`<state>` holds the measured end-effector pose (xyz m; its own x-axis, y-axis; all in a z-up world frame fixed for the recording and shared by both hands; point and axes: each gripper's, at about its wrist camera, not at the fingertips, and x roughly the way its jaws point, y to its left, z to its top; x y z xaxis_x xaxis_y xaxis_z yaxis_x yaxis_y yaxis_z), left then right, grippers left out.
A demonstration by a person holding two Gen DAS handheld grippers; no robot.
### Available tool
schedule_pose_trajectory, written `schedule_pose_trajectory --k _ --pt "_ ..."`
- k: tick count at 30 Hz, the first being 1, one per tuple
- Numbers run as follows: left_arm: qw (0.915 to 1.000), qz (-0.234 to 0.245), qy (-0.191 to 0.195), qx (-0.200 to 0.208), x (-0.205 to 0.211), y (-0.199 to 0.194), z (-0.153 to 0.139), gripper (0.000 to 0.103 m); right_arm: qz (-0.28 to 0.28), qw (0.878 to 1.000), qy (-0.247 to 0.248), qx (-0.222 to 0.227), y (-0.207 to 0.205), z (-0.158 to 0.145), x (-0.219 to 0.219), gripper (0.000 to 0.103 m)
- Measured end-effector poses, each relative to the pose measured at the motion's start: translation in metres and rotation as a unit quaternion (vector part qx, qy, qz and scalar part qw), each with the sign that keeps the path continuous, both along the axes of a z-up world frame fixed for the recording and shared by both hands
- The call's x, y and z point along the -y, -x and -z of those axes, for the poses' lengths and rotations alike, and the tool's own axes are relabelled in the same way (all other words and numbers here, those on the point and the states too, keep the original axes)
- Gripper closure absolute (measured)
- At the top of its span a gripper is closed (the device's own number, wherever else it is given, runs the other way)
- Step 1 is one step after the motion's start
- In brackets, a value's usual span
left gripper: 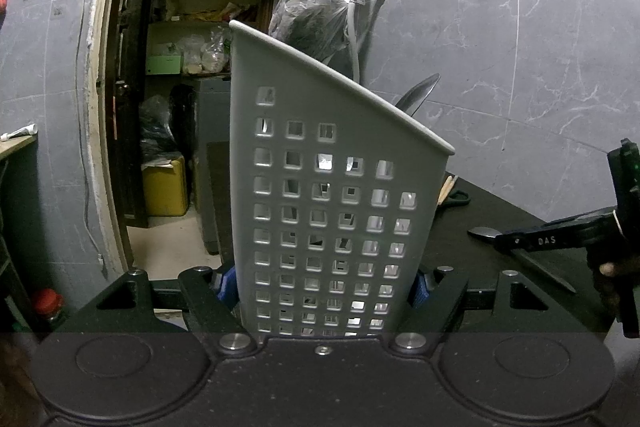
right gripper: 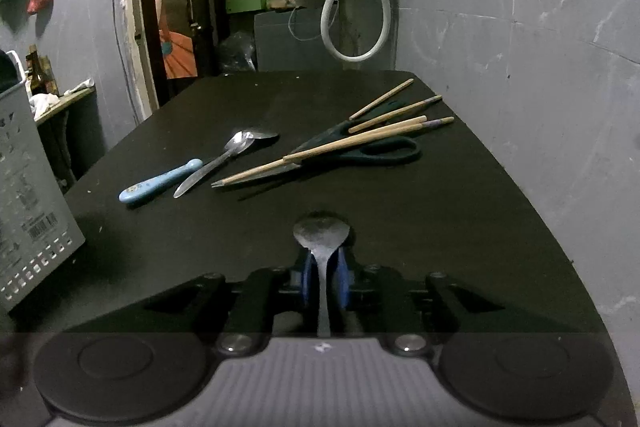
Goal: Organize utensils
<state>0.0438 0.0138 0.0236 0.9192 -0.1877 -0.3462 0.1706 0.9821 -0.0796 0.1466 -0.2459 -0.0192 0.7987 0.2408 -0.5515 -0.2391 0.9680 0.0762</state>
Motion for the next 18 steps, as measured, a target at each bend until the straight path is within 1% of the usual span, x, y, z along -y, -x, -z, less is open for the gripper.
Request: schedule_pose_trajectory --k 3,5,8,9,12,14,18 --pt "1.0 0.0 0.0 0.0 0.0 0.0 0.0 0.026 -0.012 1.0 0.005 -0.001 -0.004 0.0 -0.001 0.087" --pt "1.0 -0.001 0.0 0.0 0.0 0.0 0.0 0.026 -0.019 1.0 0.012 -0.003 -0.005 -0.001 -0.004 0.096" --pt "1.0 0.0 0.0 0.0 0.0 0.0 0.0 0.026 -0.012 1.0 0.003 -0.004 -0.005 -0.001 -0.005 0.099" --pt "1.0 0.0 0.0 0.0 0.0 0.0 0.0 0.026 -0.009 1.0 -0.008 -0.006 -0.005 -0.001 -0.003 0.099" --pt "1.0 0.0 0.0 0.0 0.0 0.0 0.0 0.026 -0.009 0.997 -0.076 -0.005 -0.005 0.001 0.009 0.099" --pt "1.0 0.0 0.0 0.0 0.0 0.0 0.0 0.026 -0.017 0.993 -0.121 0.007 0.0 0.001 0.016 0.099" --pt "1.0 0.0 0.0 0.0 0.0 0.0 0.0 0.026 -0.028 0.981 -0.189 0.022 0.006 -0.001 0.027 0.099"
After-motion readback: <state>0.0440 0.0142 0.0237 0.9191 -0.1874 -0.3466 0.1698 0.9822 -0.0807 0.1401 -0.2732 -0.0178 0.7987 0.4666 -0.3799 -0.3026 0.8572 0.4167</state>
